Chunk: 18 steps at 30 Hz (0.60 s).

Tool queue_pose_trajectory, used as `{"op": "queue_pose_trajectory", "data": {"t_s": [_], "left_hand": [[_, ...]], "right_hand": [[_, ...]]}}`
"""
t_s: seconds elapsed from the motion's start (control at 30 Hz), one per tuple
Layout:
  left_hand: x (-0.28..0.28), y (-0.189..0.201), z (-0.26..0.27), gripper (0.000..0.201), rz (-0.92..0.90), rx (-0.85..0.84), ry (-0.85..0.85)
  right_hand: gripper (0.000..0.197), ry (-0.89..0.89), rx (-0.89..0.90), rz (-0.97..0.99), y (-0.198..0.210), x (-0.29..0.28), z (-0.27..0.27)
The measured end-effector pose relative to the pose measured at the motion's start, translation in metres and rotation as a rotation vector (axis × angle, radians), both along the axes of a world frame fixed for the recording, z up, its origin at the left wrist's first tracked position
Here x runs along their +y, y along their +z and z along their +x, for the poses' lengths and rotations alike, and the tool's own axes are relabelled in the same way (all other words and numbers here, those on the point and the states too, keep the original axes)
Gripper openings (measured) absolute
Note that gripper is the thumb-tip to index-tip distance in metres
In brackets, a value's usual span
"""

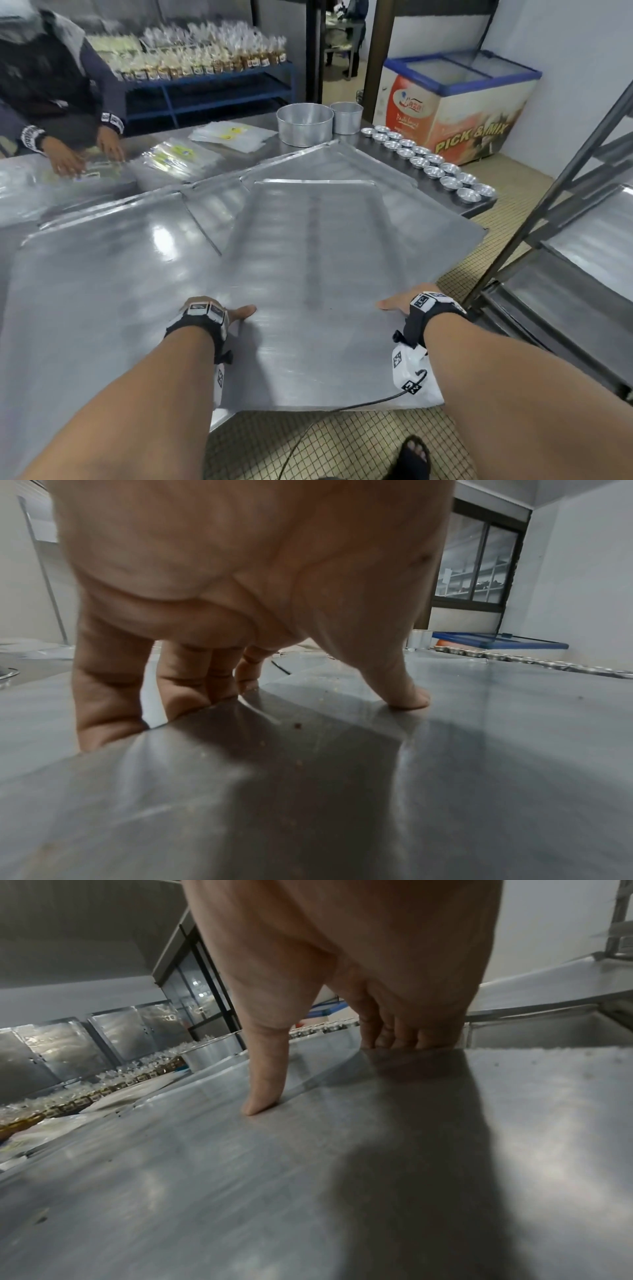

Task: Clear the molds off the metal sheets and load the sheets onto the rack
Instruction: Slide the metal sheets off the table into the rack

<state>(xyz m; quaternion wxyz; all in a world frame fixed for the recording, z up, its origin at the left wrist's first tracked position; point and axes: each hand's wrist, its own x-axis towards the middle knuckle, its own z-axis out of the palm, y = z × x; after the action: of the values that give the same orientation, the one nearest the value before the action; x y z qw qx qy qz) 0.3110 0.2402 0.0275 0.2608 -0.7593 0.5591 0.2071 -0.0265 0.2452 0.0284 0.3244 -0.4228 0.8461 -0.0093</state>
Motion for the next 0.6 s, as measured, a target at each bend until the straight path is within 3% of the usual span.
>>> {"op": "queue_pose_trajectory", "data": {"t_s": [0.07,0.13,0.27,0.37,0.47,0.53,0.6], "left_hand": [[-0.002,0.0,-0.011,0.021,0.016,-0.008,-0.022],[-0.008,-0.006,-0.022,0.02,0.036,-0.007,-0.01],[-0.022,-0.021,-0.054,0.046,0.052,-0.026,0.03],[-0.029,-0.024,-0.084,0.049,-0.026,0.035,0.142],[-0.037,-0.036,-0.104,0.097,-0.083,0.113,0.337],[-0.055,-0.05,-0.132,0.125,-0.152,0.149,0.472],[-0.056,-0.051,-0.142,0.129,-0.203,0.177,0.555]], "right_hand": [[0.072,0.038,0.003,-0.005,0.003,-0.011,-0.014],[0.07,0.066,-0.013,0.002,0.001,-0.025,-0.03],[0.071,0.035,-0.048,-0.033,-0.003,-0.055,-0.066],[0.076,0.007,-0.067,-0.049,-0.005,-0.081,-0.096],[0.082,-0.016,-0.06,-0.067,-0.016,-0.105,-0.116],[0.062,0.016,-0.082,-0.085,-0.012,-0.131,-0.145],[0.055,0.03,-0.098,-0.102,-0.017,-0.146,-0.157]]}}
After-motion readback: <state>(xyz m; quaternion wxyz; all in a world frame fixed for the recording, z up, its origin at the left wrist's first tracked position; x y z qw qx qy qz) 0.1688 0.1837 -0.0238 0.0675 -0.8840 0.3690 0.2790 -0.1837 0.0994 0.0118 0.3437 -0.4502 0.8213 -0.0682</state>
